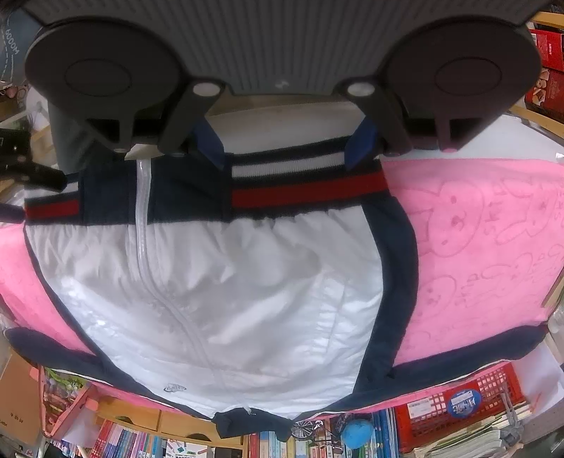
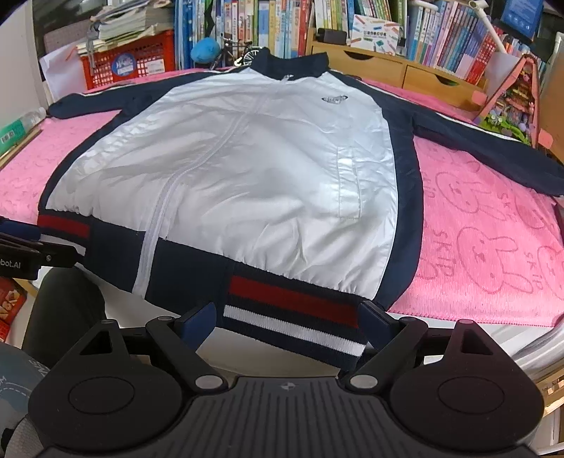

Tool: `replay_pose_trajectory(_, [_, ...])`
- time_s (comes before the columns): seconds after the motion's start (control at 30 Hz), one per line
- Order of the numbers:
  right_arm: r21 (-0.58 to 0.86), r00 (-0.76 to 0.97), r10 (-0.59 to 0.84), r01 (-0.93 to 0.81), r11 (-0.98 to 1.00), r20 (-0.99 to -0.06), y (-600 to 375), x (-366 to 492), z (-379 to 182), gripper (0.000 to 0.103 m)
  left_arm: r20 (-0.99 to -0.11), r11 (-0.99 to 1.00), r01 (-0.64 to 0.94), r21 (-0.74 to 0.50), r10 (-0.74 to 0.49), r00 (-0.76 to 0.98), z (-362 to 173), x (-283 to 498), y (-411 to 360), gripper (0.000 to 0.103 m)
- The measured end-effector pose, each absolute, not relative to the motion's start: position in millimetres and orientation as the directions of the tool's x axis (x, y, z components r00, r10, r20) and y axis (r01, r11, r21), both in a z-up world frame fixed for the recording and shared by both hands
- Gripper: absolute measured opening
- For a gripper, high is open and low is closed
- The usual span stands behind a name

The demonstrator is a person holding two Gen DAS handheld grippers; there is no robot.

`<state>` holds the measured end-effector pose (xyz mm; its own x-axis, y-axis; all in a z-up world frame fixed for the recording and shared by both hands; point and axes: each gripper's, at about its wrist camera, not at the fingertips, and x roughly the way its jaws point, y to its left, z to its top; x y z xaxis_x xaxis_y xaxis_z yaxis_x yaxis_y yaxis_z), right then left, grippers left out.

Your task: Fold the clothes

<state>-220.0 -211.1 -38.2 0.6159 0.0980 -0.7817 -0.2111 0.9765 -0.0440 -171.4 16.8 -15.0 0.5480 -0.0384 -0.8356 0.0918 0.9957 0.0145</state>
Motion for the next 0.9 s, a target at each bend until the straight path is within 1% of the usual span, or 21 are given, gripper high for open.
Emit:
replay_pose_trajectory(0.47, [-0.051,0.616,0.081,-0.194,0.98,-0.784,-215,-219,-40,0.088,-0.844,0.995,0.093,0.027,-0.027,0.535,-18,-168,13,0.075])
replay_pose_trajectory(0.67, [-0.093,0.648,0.032,-0.158,0.983,-0.761,-229,-212,-33,0.088,-0.834,0.995,0.096,0.025,-0.032,0.551,-13,-165,14,0.075])
replay_pose_trajectory(0.77, [-0.049,0.713,0.005,-0.055,0.997,-0.701,-264,-196,-26,0.088,-0.796,0.996,0.089,0.0,-0.055,0.603,2,-159,22,0.075])
replay_pose_trajectory(0.83, [-0.012,0.753,-0.019,0.015,1.0,-0.658,-289,-185,-21,0.089,-0.758,0.998,0.056,0.012,-0.028,0.651,13,-149,30,0.08])
replay_pose_trajectory(0.9, [0.029,0.789,-0.047,0.082,0.996,-0.613,-314,-173,-16,0.089,-0.721,1.0,0.024,0.009,-0.01,0.692,21,-136,36,0.08])
